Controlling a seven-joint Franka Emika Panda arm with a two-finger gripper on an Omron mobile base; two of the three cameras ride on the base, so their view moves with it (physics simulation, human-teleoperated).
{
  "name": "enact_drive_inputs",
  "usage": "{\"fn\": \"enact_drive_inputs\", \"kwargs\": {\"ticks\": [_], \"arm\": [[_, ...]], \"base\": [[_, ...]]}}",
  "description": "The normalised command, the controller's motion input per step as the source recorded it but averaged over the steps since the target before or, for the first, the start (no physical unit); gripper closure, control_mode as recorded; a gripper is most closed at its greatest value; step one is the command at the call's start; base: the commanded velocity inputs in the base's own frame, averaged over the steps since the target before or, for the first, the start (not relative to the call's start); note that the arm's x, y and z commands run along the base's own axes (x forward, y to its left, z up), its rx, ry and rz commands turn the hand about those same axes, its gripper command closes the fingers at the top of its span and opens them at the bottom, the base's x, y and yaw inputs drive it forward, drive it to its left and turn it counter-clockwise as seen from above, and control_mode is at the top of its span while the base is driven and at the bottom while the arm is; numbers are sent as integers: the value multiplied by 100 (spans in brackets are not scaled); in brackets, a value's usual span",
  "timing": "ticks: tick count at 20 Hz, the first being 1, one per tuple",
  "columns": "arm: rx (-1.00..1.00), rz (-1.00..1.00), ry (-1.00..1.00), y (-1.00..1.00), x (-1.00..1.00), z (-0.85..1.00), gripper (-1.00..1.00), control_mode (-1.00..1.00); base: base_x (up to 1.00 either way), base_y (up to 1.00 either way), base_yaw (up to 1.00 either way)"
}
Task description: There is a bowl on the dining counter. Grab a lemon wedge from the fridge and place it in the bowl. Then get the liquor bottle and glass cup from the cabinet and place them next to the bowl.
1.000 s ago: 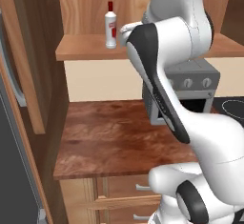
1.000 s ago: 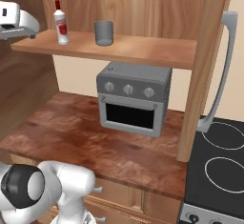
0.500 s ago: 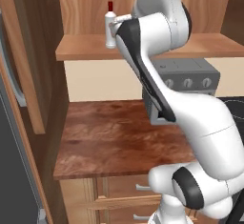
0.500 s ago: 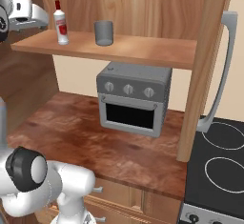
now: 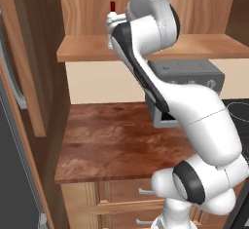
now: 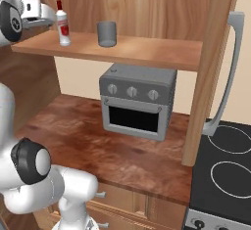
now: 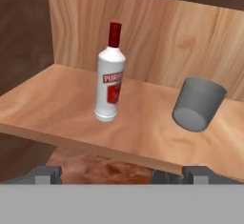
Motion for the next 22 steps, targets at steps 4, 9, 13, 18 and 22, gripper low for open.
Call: {"fn": "enact_drive_inputs", "kwargs": {"ticks": [4, 9, 13, 18, 22], "arm": [[0, 0, -1, 14, 53, 0, -100, -100], [1, 0, 0, 6, 56, -2, -100, -100], [1, 0, 0, 4, 52, -1, -100, -100], [0, 0, 0, 11, 48, -2, -100, -100], [0, 0, 0, 14, 50, 0, -100, -100]], "base": [[0, 0, 0], [0, 0, 0], [0, 0, 0], [0, 0, 0], [0, 0, 0]]}}
